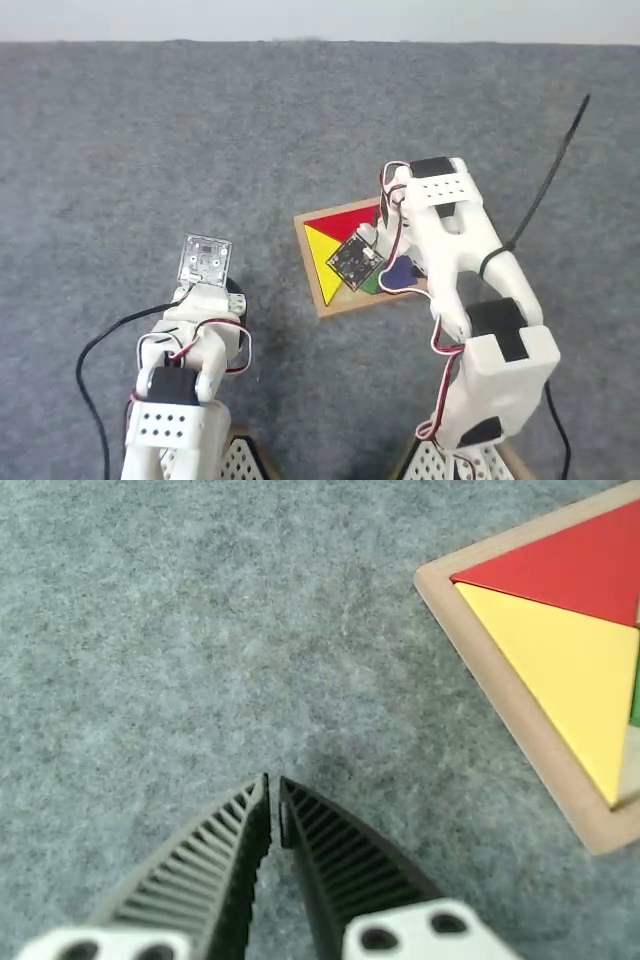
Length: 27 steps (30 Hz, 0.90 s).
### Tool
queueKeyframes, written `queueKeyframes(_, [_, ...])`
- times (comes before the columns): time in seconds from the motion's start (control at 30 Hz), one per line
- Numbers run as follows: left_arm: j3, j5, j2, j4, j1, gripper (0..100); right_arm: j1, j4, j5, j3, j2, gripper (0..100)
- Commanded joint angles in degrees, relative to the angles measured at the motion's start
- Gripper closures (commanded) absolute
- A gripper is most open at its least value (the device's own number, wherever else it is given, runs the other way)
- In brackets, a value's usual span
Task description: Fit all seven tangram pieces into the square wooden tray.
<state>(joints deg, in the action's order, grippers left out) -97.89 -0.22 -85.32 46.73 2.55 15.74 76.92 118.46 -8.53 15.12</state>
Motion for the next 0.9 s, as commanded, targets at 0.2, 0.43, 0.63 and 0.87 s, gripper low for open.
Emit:
queueKeyframes(0.2, [1.1,0.3,-0.7,0.0,0.2,99,4.4,1.1,-41.0,9.7,-12.4,77.9])
queueKeyframes(0.43, [1.1,0.3,-0.7,0.0,0.2,99,-1.0,1.2,-69.4,9.8,-20.4,93.2])
queueKeyframes(0.63, [1.1,0.3,-0.7,0.0,0.2,99,-7.4,7.4,-81.4,9.8,-17.4,94.0])
queueKeyframes(0.87, [1.1,0.3,-0.7,0.0,0.2,99,-9.1,5.4,-93.9,10.1,-8.3,89.8])
